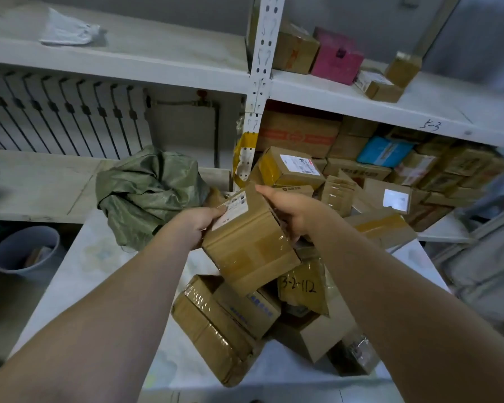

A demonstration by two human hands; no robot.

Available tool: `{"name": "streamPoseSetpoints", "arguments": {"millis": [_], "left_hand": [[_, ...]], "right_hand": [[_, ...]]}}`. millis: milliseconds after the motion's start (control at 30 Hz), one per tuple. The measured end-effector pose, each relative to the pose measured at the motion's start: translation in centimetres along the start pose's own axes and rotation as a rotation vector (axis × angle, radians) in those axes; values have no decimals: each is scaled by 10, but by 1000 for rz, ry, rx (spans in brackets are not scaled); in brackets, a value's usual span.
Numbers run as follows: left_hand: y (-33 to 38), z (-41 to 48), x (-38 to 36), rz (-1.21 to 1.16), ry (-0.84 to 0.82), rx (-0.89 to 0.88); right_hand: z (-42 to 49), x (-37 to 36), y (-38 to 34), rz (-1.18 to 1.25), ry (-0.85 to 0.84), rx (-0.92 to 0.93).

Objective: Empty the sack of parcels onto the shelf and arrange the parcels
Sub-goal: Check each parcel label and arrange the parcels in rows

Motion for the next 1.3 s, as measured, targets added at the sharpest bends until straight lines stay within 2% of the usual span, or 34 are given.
{"name": "streamPoseSetpoints", "arguments": {"millis": [200, 333, 533, 733, 867, 1067, 1200, 1300], "left_hand": [[9, -4, 24, -219, -27, -66], [9, -14, 56, -298, -6, -131], [-14, -29, 118, -235, 129, -192], [-42, -31, 196, -133, 452, -265], [-66, -19, 229, -110, 555, -263], [-118, -2, 268, 46, 819, -224], [-131, 16, 287, 114, 855, -212], [-141, 39, 287, 281, 791, -145]], "right_hand": [[5, -17, -9, 185, -118, 145], [5, -47, -17, 209, -216, 200], [11, -114, -16, 117, -333, 137], [14, -190, -13, 55, -485, 107], [32, -236, 3, -21, -481, 84], [47, -299, 28, -27, -456, 111], [63, -339, 32, 57, -414, 176], [75, -362, 36, 50, -406, 235]]}}
Point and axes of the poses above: each hand's wrist, its own z-axis towards the middle knuckle, its own x-axis out of the back of the hand, y = z × x, the point moved 7 cm from there along z, towards the middle knuckle, and after that the axes turned 6 degrees about z, right-handed, at the moved point
